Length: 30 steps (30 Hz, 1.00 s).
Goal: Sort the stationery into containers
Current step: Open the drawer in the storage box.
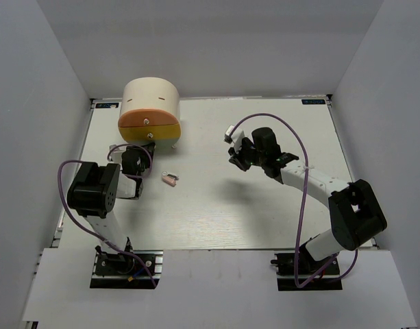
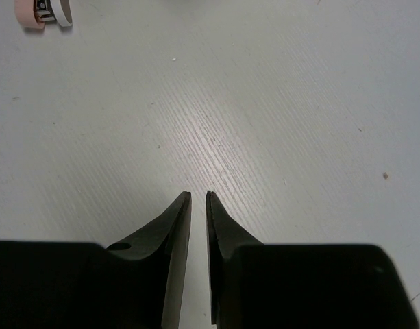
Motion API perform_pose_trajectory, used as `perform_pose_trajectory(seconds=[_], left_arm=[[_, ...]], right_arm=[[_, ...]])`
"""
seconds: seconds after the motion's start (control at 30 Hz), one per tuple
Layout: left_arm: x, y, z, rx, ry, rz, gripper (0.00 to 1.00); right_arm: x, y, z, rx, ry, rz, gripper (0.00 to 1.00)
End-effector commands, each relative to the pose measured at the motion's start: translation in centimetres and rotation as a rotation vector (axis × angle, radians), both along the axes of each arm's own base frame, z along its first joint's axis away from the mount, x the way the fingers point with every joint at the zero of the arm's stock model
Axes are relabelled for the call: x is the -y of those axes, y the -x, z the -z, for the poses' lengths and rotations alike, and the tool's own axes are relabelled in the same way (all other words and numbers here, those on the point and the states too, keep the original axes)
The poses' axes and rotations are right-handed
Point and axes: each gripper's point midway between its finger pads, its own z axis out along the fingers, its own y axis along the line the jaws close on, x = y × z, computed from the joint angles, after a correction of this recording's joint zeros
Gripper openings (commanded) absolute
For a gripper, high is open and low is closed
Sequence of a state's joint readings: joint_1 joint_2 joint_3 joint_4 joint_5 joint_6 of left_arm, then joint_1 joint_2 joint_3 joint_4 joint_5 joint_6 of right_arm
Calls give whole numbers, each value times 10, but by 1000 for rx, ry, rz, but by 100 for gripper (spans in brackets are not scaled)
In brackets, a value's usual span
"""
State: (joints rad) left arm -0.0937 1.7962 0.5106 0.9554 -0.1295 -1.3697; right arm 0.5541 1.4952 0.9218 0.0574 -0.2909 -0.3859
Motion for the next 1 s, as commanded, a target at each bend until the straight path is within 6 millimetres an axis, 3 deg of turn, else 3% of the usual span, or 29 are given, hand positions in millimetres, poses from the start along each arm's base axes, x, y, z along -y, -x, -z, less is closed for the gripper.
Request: perform_pose_trajectory(seconds=[0.0, 0.3, 0.4, 0.53, 0.77, 0.87, 0.9, 0.97], left_arm=[[-2, -9, -12, 42, 1, -5, 37], [0, -9, -13, 68, 14, 2, 22], [1, 4, 0, 32, 14, 12, 22], [9, 22, 3, 24, 16, 39, 22], [6, 48, 4, 13, 15, 39, 22], [5, 54, 4, 4, 14, 39, 22], [5, 54, 4, 4, 14, 39, 23], [8, 56, 4, -4, 18, 54, 37]], right_arm=[[-2, -7, -10, 30, -15, 0, 21], [-2, -6, -9, 23, -15, -5, 21], [-3, -5, -9, 23, -19, -12, 21], [-4, -3, -8, 21, -15, -22, 21], [-8, 1, -6, 2, -21, -50, 24], [-11, 5, -5, -12, -26, -74, 29], [-14, 8, -6, -13, -31, -98, 36], [-15, 14, -4, -41, -28, -125, 46]])
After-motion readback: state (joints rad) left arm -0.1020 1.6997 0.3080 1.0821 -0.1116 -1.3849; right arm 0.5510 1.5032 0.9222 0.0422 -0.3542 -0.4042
